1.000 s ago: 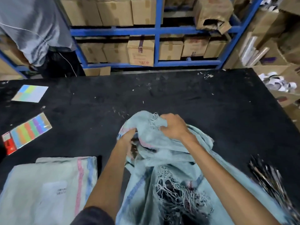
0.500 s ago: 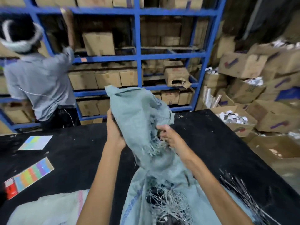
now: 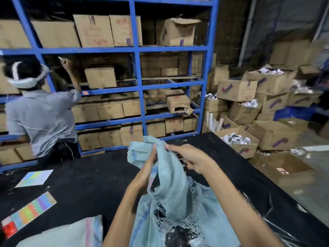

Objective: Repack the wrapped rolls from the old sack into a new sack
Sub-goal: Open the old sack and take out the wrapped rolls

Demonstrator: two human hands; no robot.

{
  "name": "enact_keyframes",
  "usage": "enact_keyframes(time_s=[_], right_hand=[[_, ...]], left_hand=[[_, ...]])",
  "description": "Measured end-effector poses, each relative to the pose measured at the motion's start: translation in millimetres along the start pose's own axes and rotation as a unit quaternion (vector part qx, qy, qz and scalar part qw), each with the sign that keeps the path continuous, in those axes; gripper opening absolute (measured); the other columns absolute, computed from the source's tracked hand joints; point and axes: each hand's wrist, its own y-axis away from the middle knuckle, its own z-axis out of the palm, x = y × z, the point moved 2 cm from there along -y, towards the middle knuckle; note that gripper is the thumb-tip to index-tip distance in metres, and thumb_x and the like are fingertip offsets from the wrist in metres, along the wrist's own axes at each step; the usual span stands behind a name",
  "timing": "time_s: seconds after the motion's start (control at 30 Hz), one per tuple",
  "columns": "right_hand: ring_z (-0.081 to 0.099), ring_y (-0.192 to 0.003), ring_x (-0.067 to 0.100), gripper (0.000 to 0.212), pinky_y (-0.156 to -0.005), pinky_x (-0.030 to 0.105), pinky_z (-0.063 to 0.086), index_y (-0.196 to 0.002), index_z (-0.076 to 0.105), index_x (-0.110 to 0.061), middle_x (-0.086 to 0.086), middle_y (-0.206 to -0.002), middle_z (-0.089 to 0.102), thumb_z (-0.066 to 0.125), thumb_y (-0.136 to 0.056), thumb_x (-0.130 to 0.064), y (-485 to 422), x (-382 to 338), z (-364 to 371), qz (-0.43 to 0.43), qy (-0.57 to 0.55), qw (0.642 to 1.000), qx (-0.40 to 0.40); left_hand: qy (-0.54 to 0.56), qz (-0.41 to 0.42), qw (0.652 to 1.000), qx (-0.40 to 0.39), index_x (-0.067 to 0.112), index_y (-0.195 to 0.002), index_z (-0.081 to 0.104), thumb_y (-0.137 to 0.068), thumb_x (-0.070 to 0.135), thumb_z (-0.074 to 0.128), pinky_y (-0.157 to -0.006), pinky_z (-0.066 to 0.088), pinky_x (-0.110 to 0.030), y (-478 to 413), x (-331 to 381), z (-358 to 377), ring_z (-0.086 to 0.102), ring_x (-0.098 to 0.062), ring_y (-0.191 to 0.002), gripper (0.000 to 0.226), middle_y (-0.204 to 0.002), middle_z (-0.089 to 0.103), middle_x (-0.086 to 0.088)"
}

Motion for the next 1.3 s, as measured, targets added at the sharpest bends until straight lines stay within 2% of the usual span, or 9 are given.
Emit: enact_keyframes(time_s=[0.17,0.3,0.47,0.57,0.73,0.87,1.0,1.17,1.3], right_hand=[[0.074,-0.095,0.03,0.013,-0.091,0.042,0.058,-0.095,0.082,-0.013,0.01,-0.095,0.079,0.072,-0.09,-0.021,8.0,6.2,-2.7,-0.065,-0.011,0.995,0.07],[0.071,-0.102,0.037,0.02,-0.092,0.05,0.056,-0.099,0.078,-0.009,0.019,-0.108,0.075,0.059,-0.098,-0.014,12.0,5.2,-26.9,-0.093,-0.209,0.963,0.141],[0.064,-0.105,0.033,0.033,-0.094,0.041,0.051,-0.113,0.067,-0.008,0.02,-0.148,0.05,0.041,-0.101,-0.024,26.9,8.3,-50.8,-0.101,-0.419,0.899,0.076],[0.056,-0.129,0.031,0.057,-0.112,0.048,0.04,-0.132,0.063,-0.014,0.014,-0.147,0.054,0.056,-0.088,-0.049,35.4,16.7,-57.2,-0.1,-0.445,0.89,0.017],[0.068,-0.114,0.033,0.049,-0.103,0.053,0.051,-0.133,0.064,-0.01,0.018,-0.126,0.069,0.068,-0.093,-0.038,38.4,36.4,-61.2,-0.093,-0.26,0.96,-0.034],[0.07,-0.108,0.038,0.047,-0.099,0.055,0.053,-0.119,0.074,-0.007,0.023,-0.118,0.071,0.084,-0.078,-0.027,31.7,54.3,-84.7,-0.045,-0.155,0.986,0.044],[0.072,-0.101,0.033,0.026,-0.092,0.045,0.058,-0.107,0.078,-0.011,0.016,-0.107,0.076,0.077,-0.086,-0.027,36.2,48.2,-96.4,-0.061,-0.075,0.993,0.07],[0.068,-0.092,0.024,0.018,-0.084,0.037,0.058,-0.11,0.069,-0.015,0.008,-0.102,0.072,0.061,-0.096,-0.009,20.0,42.5,-122.8,-0.117,0.156,0.959,0.207],[0.052,-0.095,0.023,0.051,-0.066,0.026,0.027,-0.126,0.054,-0.011,0.009,-0.108,0.053,0.042,-0.085,0.017,8.4,44.4,-122.5,-0.226,0.362,0.869,0.252]], left_hand=[[-0.021,-0.005,0.999,0.034,0.014,-0.086,0.07,-0.097,0.046,0.044,-0.07,0.049,-0.03,3.7,-28.6,-2.2,0.068,-0.018,-0.075,0.043,-0.087,0.073,-0.009],[-0.002,-0.054,0.99,0.131,0.015,-0.075,0.066,-0.092,0.045,0.038,-0.073,0.051,-0.039,6.5,-60.6,-31.4,0.065,-0.026,-0.072,0.045,-0.083,0.072,-0.011],[-0.115,-0.129,0.958,0.228,0.008,-0.074,0.062,-0.094,0.054,0.04,-0.056,0.041,-0.028,9.1,-107.3,-81.5,0.053,-0.023,-0.051,0.055,-0.061,0.061,-0.007],[-0.284,-0.195,0.905,0.248,0.011,-0.101,0.07,-0.07,0.068,0.051,-0.075,0.051,-0.032,-1.7,-147.7,-118.8,0.067,-0.028,-0.09,0.067,-0.099,0.072,-0.009],[-0.391,-0.326,0.808,0.297,0.011,-0.135,0.034,-0.038,0.057,0.085,-0.101,0.044,-0.051,-2.5,-200.7,-140.5,0.043,-0.035,-0.127,0.119,-0.137,0.04,-0.013],[-0.447,-0.142,0.846,0.255,0.027,-0.146,0.009,-0.049,0.059,0.084,-0.117,0.022,-0.053,-6.2,-201.9,-127.7,0.013,-0.035,-0.145,0.127,-0.154,0.011,-0.017],[-0.519,-0.083,0.847,0.078,0.032,-0.141,0.038,-0.05,0.083,0.056,-0.113,0.031,-0.044,-41.4,-202.0,-108.6,0.038,-0.026,-0.138,0.106,-0.143,0.046,0.001],[-0.283,-0.033,0.948,0.142,0.014,-0.065,0.051,-0.091,0.034,0.056,-0.061,0.04,-0.034,-72.8,-218.8,-96.9,0.049,-0.019,-0.072,0.033,-0.069,0.055,-0.008],[0.033,-0.034,0.988,0.147,0.007,-0.087,0.071,-0.094,0.024,0.054,-0.08,0.054,-0.04,-92.8,-162.7,-77.6,0.067,-0.028,-0.086,0.024,-0.09,0.071,-0.012]])
